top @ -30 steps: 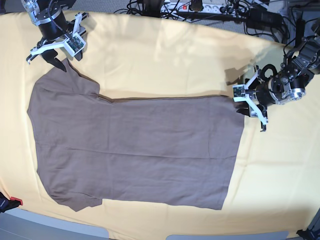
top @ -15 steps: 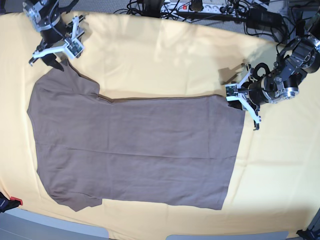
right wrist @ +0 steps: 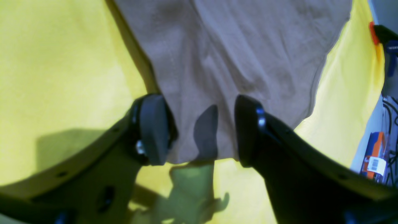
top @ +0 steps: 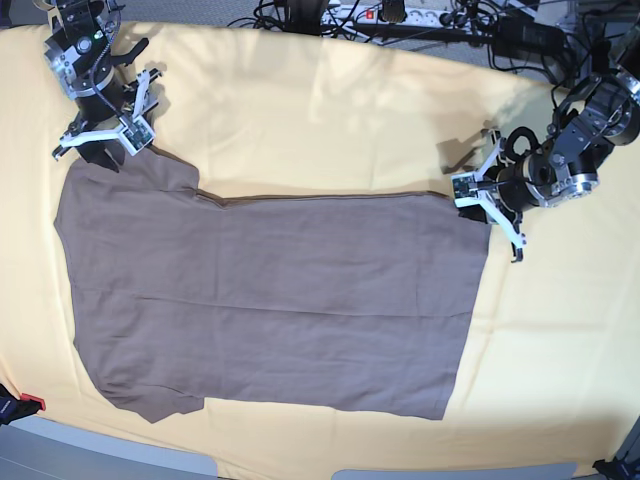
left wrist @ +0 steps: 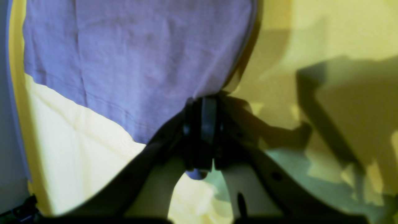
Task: Fold the T-shirt properly
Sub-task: 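Close both grippers on the shoulder corners of the brown shirt, then lift the shoulders and drag the shirt toward the robot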
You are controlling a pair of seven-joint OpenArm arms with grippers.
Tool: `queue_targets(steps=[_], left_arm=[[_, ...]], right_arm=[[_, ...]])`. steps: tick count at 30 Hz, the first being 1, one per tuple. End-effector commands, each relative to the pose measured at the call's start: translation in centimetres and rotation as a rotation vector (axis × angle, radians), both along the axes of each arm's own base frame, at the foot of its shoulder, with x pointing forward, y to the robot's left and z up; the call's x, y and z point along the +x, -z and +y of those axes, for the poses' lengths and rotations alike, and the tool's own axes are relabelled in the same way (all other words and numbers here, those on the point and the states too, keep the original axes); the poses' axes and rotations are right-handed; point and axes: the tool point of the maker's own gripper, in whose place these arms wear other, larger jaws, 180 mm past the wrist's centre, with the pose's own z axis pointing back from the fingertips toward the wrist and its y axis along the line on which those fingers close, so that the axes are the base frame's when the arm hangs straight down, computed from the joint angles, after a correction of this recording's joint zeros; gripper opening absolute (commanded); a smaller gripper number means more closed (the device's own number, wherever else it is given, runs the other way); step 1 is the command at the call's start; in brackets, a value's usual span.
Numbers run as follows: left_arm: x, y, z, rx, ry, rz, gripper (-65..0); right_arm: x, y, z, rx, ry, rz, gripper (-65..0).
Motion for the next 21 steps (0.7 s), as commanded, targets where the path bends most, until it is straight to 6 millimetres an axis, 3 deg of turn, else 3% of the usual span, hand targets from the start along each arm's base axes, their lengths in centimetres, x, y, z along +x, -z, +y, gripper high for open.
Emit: queue_targets(steps=[1, 6, 8, 10, 11, 16, 21], left_arm=[[0.9, -1.2, 0.6, 0.005, -0.004, -0.038, -65.0], [0.8, -1.1, 0.6, 0.008, 0.002, -0.029, -65.0], [0.8, -1.1, 0.6, 0.009, 0.002, -0.029, -65.0], [0.8, -1.1, 0.6, 0.008, 0.001, -0.03, -65.0], [0.8, -1.2, 0.6, 0.009, 0.001, -0.032, -65.0], [0.9, -2.1, 0.9, 0.017, 0.014, -0.049, -65.0], [0.2, -3.5, 1.2, 0.033, 0.048, -0.057, -65.0]], right_arm=[[0.1, -0.3, -0.3, -0.015, -0.001, -0.001, -32.1], [-0.4, 0.3, 0.0, 0.0, -0.018, 0.033, -33.1], [-0.7, 0.8, -0.2, 0.008, -0.008, 0.048, -44.2], [-0.7, 1.1, -0.5, 0.001, -0.004, 0.053, -61.2], [-0.6, 0.9, -0.6, -0.005, 0.004, 0.043, -65.0], [0.4, -0.9, -1.6, -0.076, 0.034, -0.033, -65.0], [0.0, -3.0, -1.5, -0.107, 0.039, -0.05, -65.0]])
